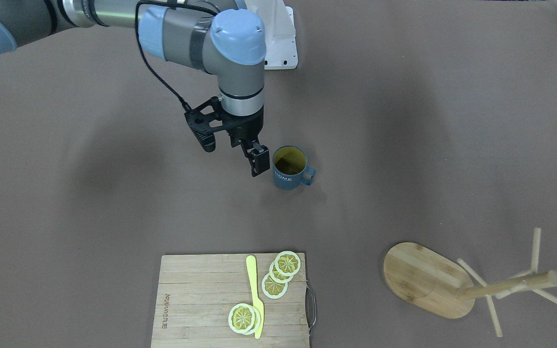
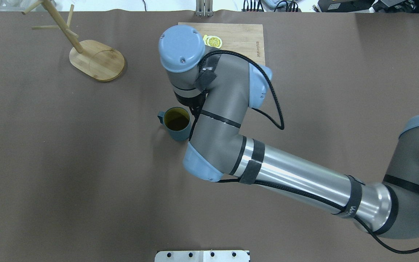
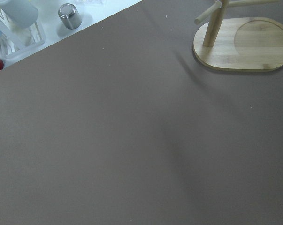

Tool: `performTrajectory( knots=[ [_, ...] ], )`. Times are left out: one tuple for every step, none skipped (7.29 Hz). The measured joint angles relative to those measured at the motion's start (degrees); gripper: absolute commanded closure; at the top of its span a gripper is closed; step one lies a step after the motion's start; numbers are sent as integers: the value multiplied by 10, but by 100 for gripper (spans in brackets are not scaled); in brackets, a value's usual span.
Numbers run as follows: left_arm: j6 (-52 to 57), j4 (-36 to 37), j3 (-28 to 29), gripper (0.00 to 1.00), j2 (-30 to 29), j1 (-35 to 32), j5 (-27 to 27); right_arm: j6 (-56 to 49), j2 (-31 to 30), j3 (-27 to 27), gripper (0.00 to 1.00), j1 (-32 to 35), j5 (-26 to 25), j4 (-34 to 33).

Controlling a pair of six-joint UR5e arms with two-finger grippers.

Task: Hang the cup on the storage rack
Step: 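Withdraw the right arm while the left arm moves toward the mug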

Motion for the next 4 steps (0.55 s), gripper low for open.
performTrajectory(
  knots=[
    [-1, -25, 0, 1, -3, 12, 0, -76, -48, 37, 0, 24, 13, 0],
    [-7, -45, -1, 1, -11, 40, 1, -160, -88, 55, 0, 54, 38, 1],
    [-38, -63, -1, 1, -25, 70, 2, -255, -122, 62, 0, 89, 70, 2],
    [-101, -102, 0, 1, -37, 100, 4, -353, -153, 65, 0, 123, 95, 3]
  ],
)
